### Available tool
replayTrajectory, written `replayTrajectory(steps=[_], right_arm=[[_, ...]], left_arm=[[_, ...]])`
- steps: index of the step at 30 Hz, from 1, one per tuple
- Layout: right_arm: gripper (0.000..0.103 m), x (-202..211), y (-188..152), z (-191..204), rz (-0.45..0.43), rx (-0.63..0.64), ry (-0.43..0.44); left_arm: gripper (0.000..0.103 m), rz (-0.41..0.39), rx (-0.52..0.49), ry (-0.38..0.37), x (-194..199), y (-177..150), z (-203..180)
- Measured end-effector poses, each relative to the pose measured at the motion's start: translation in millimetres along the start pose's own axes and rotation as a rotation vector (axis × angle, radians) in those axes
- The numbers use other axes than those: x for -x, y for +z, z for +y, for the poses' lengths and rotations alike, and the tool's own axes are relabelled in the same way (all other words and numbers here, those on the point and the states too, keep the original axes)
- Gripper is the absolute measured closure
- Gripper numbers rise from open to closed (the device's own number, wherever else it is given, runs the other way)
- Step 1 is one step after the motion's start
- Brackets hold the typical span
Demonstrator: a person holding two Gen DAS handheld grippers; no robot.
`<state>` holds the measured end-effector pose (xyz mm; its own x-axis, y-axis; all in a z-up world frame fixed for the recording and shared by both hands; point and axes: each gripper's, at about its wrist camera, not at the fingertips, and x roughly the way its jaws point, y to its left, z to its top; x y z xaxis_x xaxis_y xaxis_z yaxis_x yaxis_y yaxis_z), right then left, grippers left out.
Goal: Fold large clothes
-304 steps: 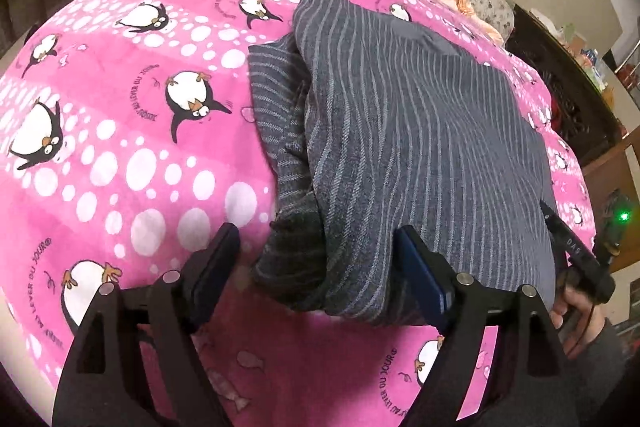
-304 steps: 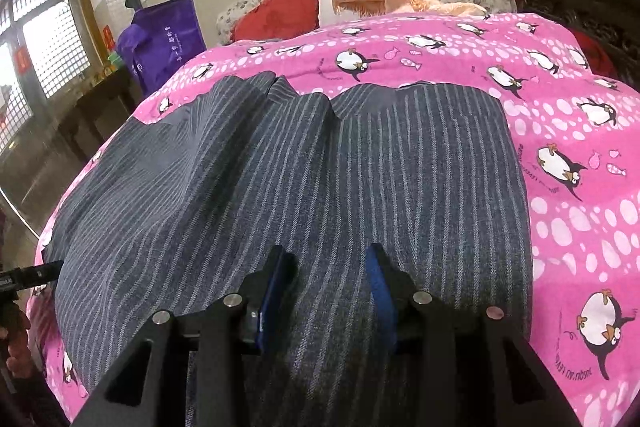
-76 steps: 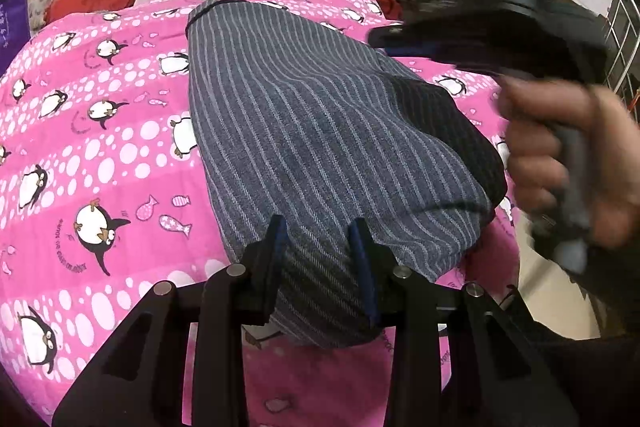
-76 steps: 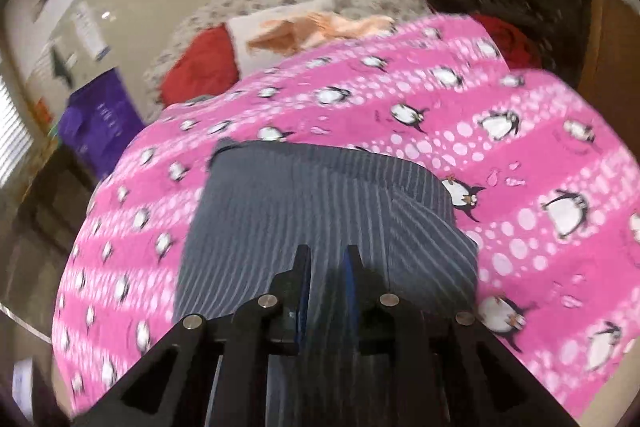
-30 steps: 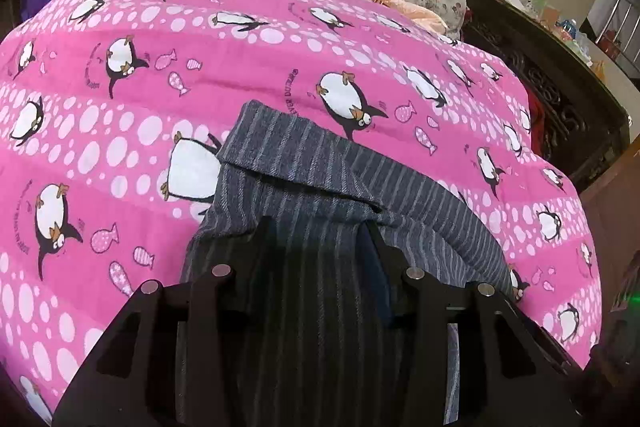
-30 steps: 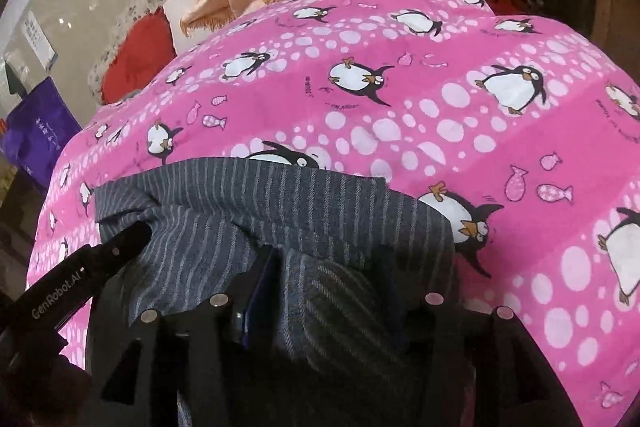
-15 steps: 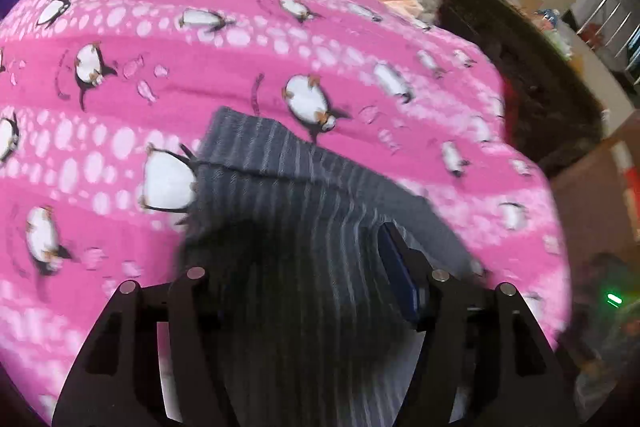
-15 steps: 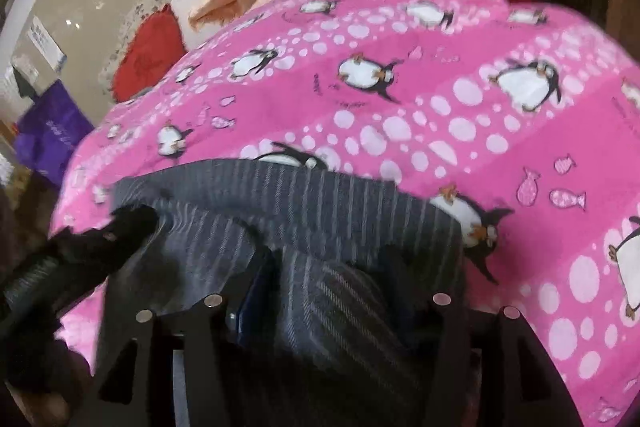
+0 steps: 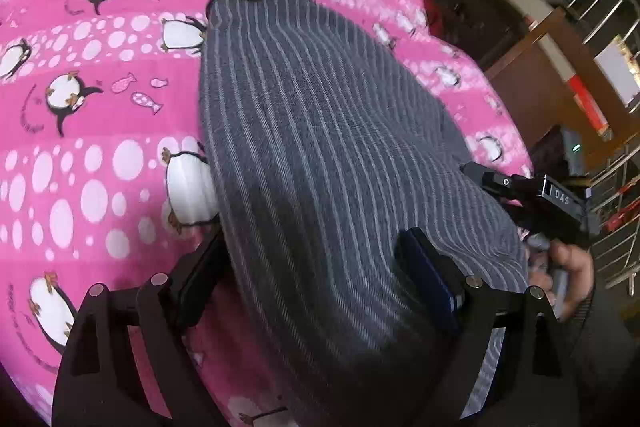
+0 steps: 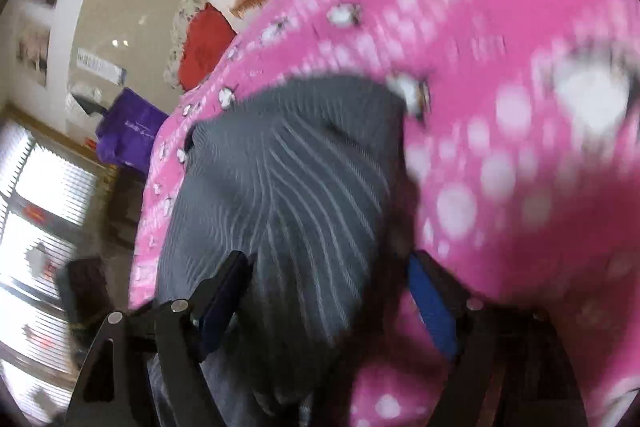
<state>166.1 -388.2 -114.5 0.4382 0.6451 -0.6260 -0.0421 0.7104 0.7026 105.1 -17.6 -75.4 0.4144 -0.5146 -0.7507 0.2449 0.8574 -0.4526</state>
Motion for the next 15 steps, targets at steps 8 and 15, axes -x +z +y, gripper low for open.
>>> replayTrajectory(steps=[8,15], right_arm=[[0.030,-43.2,25.9,16.5,0.062,0.110,0.175],[0.062,-57.5,35.1,6.2,0.042,0.153,0.215]], left_arm=[[0.010,-0.021,0.008,-0.036,-9.8,9.4,1.8],[0.068,-0.055,0.061,-0.084,-3.2,13.3,14.5]])
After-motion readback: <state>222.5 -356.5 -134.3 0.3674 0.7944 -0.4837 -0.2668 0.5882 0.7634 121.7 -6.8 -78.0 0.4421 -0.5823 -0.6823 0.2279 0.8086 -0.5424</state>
